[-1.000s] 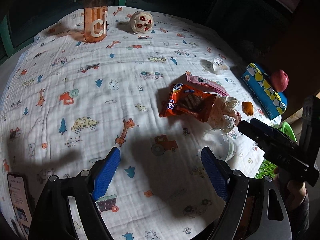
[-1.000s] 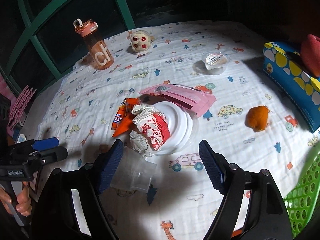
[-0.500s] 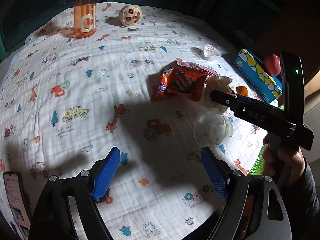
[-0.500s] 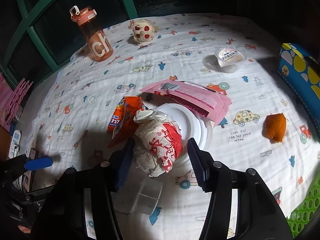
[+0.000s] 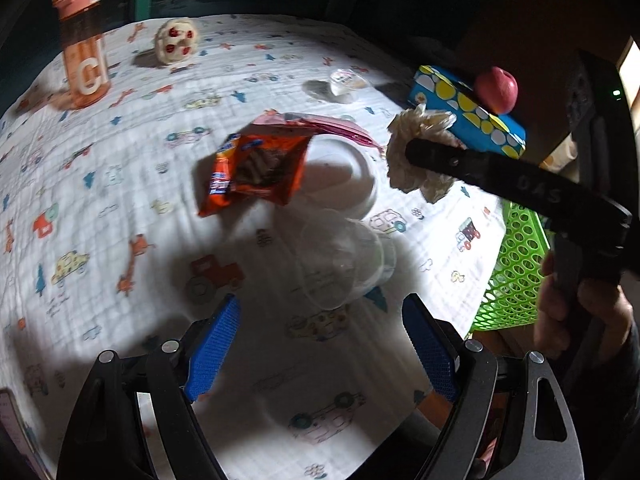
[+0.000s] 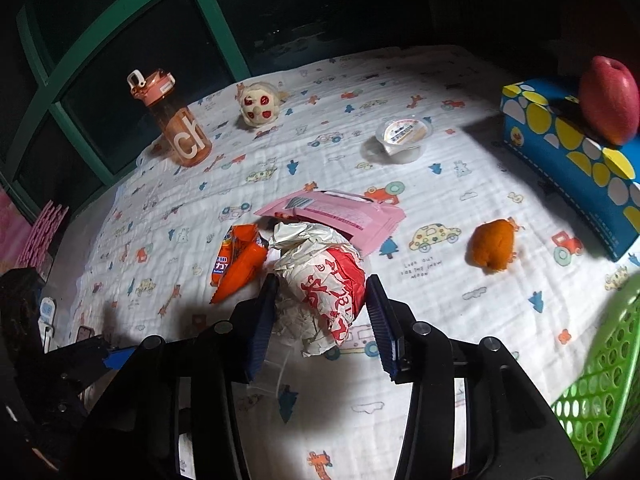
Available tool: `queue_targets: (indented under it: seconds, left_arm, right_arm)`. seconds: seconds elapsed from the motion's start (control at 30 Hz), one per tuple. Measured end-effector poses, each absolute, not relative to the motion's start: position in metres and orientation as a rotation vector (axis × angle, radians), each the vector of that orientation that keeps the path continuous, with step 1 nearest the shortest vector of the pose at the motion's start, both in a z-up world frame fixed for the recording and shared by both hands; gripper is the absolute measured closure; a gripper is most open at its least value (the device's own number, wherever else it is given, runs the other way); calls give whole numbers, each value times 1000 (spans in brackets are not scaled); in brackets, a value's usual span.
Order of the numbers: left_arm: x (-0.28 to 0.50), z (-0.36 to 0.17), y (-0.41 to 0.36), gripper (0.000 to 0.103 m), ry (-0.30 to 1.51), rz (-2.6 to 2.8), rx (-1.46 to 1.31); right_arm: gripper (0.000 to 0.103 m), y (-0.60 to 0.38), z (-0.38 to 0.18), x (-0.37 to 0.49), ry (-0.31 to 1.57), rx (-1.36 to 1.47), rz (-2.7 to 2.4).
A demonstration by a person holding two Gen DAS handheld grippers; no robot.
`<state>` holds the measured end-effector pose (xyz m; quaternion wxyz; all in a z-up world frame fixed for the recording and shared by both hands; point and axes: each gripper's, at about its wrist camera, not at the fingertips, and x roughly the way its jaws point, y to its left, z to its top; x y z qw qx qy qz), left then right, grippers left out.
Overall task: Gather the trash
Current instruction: 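Grasp the crumpled red-and-white paper with right gripper while left grasps clear cup, then carry paper and clear cup to the green basket and open both grippers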
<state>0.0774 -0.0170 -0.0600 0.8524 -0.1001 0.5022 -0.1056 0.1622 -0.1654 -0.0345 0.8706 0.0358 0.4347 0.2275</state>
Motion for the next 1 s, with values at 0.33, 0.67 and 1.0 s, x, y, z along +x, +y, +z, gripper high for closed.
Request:
queue_targets:
  seconds: [0.33,0.67,1.0]
  left_arm:
    - [106,-74,-55,30,1058,-278,-166]
    - [119,-89,-61,69,1093,-272,-201]
    - [109,-67,-62,86,1053,-317,-226]
  right_arm:
    - [58,-219,-14,135,852,139,386]
    - [58,-269,-9,109,833,184,285]
    - [58,-316,-13,88,823,212,175]
